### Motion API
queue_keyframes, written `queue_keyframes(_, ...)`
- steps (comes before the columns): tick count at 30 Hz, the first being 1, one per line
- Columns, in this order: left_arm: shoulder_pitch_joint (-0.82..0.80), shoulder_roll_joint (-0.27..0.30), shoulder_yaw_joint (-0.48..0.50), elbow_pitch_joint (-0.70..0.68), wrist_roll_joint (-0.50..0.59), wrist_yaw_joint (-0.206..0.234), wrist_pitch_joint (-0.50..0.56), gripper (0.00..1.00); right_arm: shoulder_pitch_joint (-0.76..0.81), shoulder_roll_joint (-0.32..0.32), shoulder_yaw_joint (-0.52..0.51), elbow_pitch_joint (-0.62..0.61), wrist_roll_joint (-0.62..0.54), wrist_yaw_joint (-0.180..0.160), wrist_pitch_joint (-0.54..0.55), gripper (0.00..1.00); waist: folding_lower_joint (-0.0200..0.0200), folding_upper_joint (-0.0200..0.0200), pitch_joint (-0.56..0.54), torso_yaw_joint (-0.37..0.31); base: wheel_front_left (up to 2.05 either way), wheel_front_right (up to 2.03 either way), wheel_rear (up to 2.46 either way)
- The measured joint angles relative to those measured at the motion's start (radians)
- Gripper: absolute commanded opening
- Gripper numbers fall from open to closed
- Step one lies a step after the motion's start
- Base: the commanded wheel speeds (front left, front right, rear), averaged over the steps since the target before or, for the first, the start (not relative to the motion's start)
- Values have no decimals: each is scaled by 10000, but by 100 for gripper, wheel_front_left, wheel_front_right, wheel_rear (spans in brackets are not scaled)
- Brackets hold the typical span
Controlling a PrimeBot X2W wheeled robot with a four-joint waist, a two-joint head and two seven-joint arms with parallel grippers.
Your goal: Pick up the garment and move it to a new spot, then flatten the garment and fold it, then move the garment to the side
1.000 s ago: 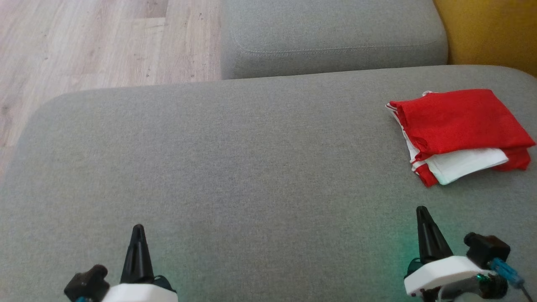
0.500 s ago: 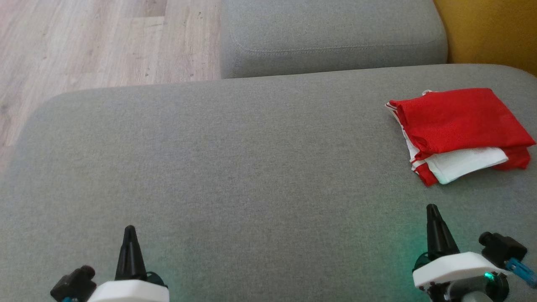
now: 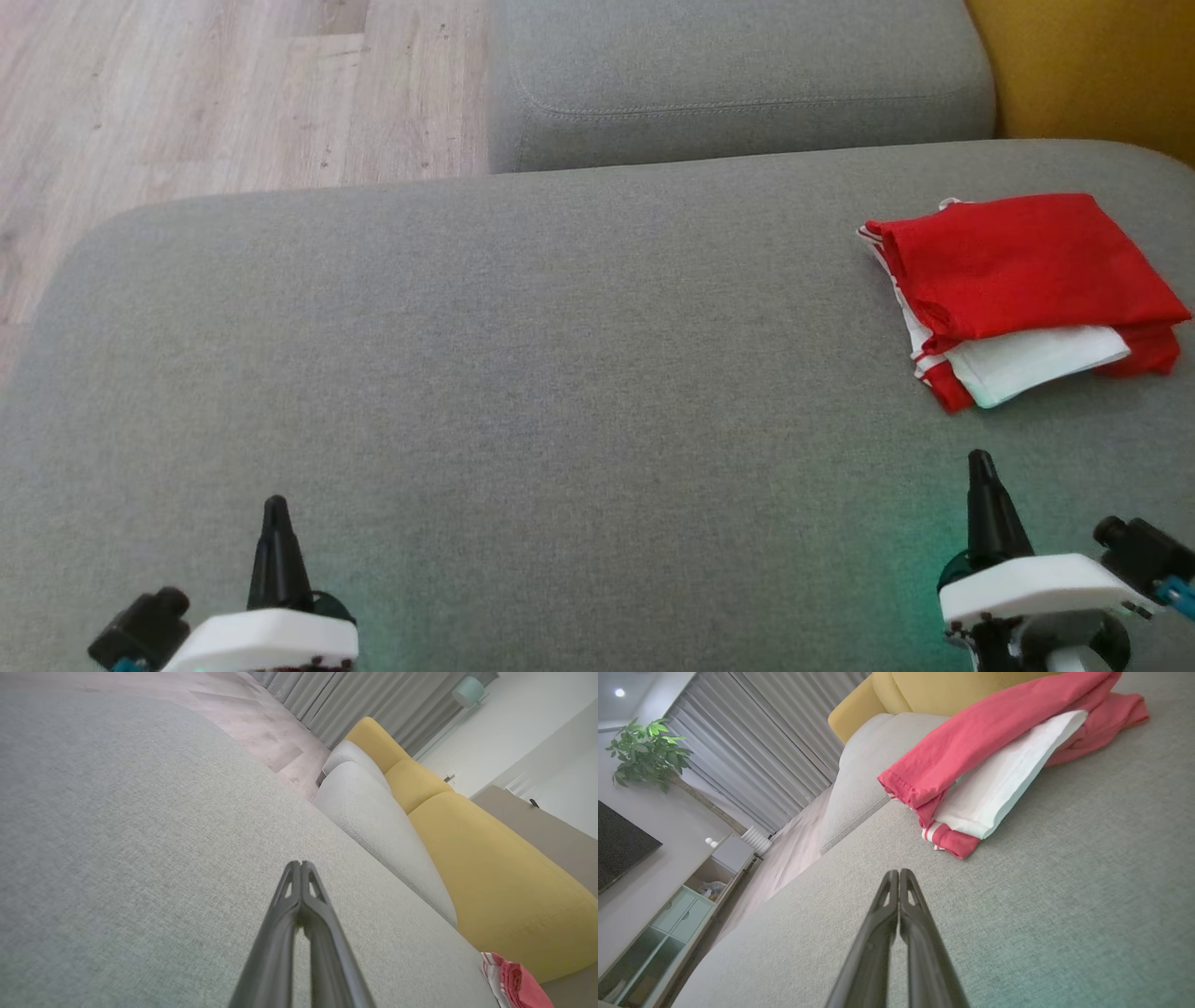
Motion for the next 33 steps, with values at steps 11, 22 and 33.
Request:
queue_keyframes(11,-83,0,165,-46,-1053,-46,332,0,-184,0,-136,-130,1231,0,282,0,0,0,26,-16,0,0,0)
queue_keyframes(22,-239,0,316,-92,-2102,-94,671,0,-193,0,-339,-263,2460,0,621,0,0,0,52,-32,0,0,0)
queue_keyframes(33,-318,0,491,-163,-3250,-174,976,0,-215,0,-493,-380,3791,0,938,0,0,0,80,-49,0,0,0)
